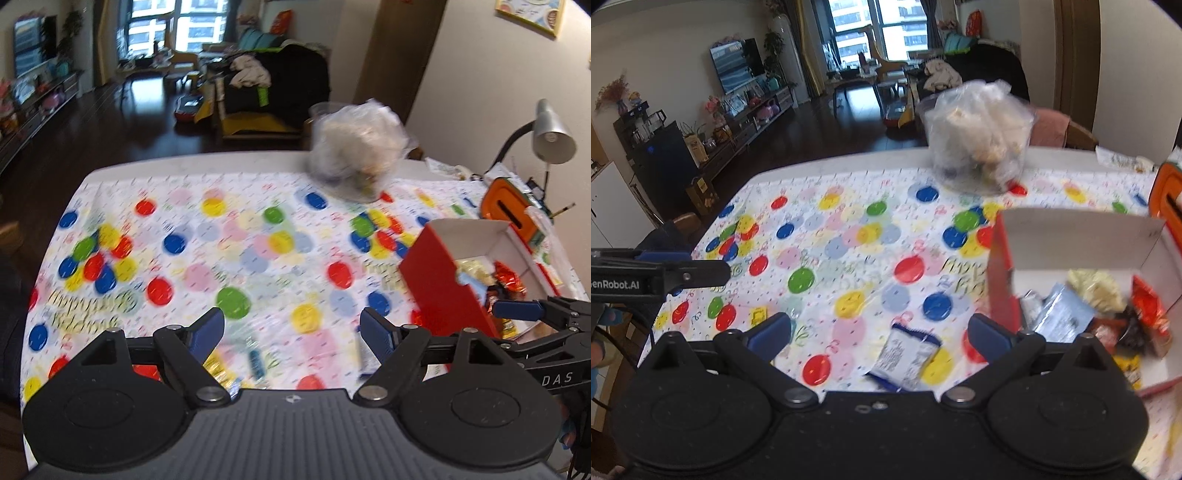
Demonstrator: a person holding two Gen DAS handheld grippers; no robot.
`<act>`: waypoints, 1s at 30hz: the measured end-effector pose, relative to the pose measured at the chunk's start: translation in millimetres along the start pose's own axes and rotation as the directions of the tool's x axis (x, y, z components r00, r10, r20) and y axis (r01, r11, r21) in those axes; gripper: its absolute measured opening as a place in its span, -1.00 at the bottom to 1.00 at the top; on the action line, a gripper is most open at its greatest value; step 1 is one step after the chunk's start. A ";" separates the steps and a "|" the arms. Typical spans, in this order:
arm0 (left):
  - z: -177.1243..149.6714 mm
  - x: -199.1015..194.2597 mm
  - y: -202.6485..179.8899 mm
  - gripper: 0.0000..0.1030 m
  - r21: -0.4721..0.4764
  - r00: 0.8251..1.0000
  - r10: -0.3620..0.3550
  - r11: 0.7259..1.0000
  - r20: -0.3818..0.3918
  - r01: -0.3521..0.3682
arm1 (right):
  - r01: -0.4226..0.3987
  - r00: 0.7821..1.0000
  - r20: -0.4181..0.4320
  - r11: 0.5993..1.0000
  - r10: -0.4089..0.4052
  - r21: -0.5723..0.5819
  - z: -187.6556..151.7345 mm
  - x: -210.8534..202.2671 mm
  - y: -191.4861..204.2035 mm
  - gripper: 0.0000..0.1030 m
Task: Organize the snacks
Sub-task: 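Withdraw both tools from the box toward the remaining snacks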
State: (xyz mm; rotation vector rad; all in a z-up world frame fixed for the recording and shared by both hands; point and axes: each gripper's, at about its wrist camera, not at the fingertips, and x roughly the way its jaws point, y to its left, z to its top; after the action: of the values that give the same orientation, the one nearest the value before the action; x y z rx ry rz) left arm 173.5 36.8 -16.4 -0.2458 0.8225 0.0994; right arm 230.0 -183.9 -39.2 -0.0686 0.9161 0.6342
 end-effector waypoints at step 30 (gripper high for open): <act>-60.4 109.2 48.6 0.56 -0.157 0.940 0.096 0.975 -0.329 -0.155 | 0.197 0.947 -0.269 0.979 -0.175 0.056 -23.9 126.1 -9.0 0.78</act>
State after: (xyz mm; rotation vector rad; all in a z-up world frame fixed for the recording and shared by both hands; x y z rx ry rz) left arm 195.6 67.6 -144.9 -0.3870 1.1551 0.2610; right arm 273.3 -138.0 -151.3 -0.1668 1.1769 0.4158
